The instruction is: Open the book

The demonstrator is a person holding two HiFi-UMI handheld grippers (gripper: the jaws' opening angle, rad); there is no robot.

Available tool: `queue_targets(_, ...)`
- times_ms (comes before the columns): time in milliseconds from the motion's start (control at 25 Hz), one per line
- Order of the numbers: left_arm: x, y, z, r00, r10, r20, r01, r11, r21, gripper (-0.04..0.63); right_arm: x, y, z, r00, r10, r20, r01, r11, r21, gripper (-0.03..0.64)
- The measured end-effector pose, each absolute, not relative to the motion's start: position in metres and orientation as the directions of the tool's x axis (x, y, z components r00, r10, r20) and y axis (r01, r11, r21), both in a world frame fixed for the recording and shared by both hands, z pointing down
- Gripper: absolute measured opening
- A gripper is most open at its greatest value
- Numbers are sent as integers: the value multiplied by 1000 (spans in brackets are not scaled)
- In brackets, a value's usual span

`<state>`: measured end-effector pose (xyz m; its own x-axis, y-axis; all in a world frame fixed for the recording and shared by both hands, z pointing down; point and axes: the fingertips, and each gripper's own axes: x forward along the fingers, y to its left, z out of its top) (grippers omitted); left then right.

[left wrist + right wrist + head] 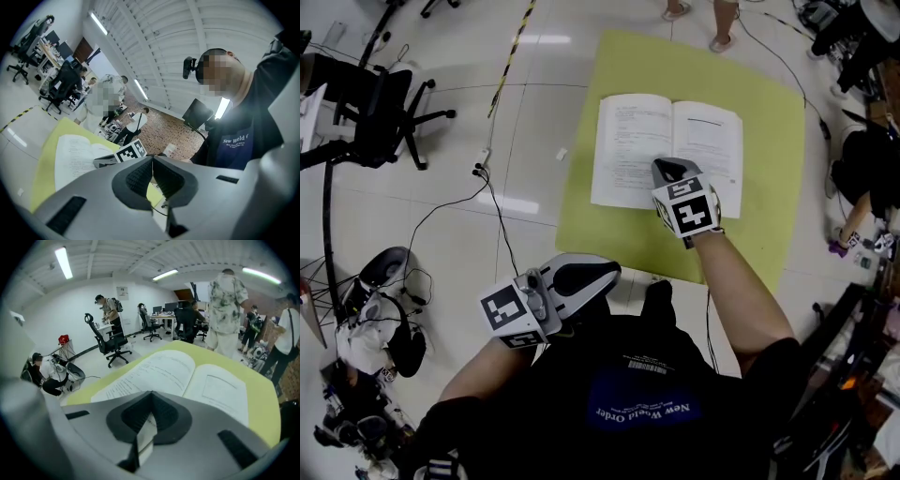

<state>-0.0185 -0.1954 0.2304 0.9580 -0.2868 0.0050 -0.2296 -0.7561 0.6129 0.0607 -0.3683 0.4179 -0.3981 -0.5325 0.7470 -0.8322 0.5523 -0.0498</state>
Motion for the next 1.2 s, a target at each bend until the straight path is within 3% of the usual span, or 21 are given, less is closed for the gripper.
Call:
queue_targets(160, -28, -219, 252, 939, -344, 29, -294, -753, 589, 6, 45, -378, 433, -377, -551, 745, -833, 553, -13, -14)
queue_targets(280, -40, -256, 296, 888, -438, 137, -438, -719, 539, 6, 44, -376, 431, -361, -610, 705, -824, 562, 65, -14)
queue_targets(480, -59, -324, 349, 812, -528, 250, -580, -676, 454, 6, 42, -382, 425, -410, -643, 647, -837, 547, 12, -14)
queue_targets(1200, -48, -340, 375, 811, -501, 303, -585, -688, 430, 6, 41, -381, 424, -460, -620, 636, -826, 561, -50, -14)
